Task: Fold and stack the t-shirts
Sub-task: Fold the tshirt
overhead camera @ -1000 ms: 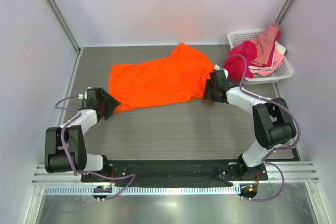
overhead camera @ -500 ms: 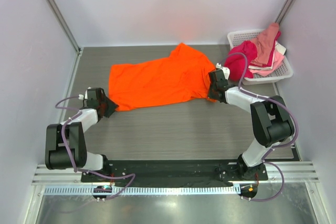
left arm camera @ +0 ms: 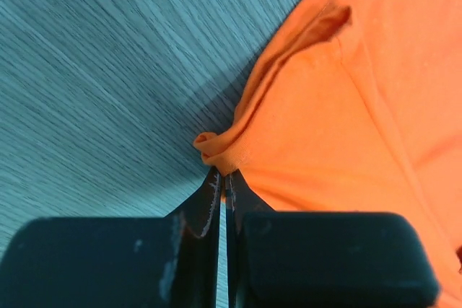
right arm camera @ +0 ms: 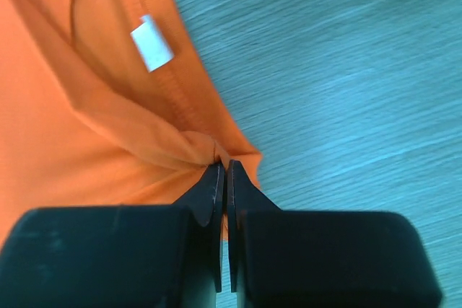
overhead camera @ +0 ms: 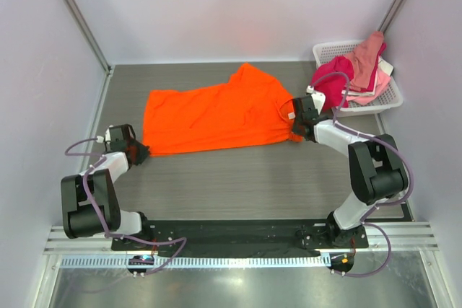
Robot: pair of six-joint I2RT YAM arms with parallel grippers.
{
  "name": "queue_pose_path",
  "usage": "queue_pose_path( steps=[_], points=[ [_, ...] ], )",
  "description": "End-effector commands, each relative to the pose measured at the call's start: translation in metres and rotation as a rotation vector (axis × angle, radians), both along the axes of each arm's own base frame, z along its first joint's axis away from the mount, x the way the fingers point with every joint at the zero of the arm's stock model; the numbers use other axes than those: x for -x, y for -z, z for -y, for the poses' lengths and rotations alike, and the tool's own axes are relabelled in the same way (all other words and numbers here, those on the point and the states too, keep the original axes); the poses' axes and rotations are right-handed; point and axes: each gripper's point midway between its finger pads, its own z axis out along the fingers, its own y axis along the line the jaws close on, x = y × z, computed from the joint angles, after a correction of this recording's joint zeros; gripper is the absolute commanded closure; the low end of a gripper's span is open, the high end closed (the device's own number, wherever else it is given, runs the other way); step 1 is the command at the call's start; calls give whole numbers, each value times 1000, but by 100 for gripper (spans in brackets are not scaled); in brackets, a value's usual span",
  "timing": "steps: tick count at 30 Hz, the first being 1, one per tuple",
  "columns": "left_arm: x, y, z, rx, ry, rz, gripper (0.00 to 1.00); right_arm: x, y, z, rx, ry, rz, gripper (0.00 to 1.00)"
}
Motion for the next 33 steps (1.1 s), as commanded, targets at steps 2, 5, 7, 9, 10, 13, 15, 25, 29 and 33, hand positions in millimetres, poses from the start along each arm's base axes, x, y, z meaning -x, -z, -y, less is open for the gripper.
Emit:
queue_pose_path(
  steps=[2, 5, 7, 9, 10, 13, 15, 25, 29, 33],
  points=[
    [1, -6, -12, -35, -7, 18, 100, -4, -21, 21, -13, 96, 78, 74],
    [0, -2, -6, -7, 18, 22, 100, 0, -21, 21, -32, 99, 73, 46],
    [2, 1, -2, 5, 28, 21, 100, 5, -28, 19, -54, 100, 91, 39],
    [1, 1, 0, 15, 35, 33, 100, 7, -45, 12, -104, 81, 134, 37],
    [1, 1, 0, 18, 36, 35, 100, 9, -50, 8, -133, 71, 144, 38],
    [1, 1, 2, 25, 44, 39, 100, 20, -72, -4, -225, 48, 205, 38],
    [2, 2, 2, 25, 43, 40, 100, 32, -71, -16, -297, 15, 211, 37],
    [5, 3, 5, 32, 46, 57, 100, 44, -49, -77, -602, -2, 224, 42],
    [7, 5, 3, 19, 34, 53, 100, 42, -23, -68, -618, 101, 254, 41],
    [9, 8, 2, 17, 29, 41, 100, 35, 1, -43, -524, 218, 256, 46]
  ],
)
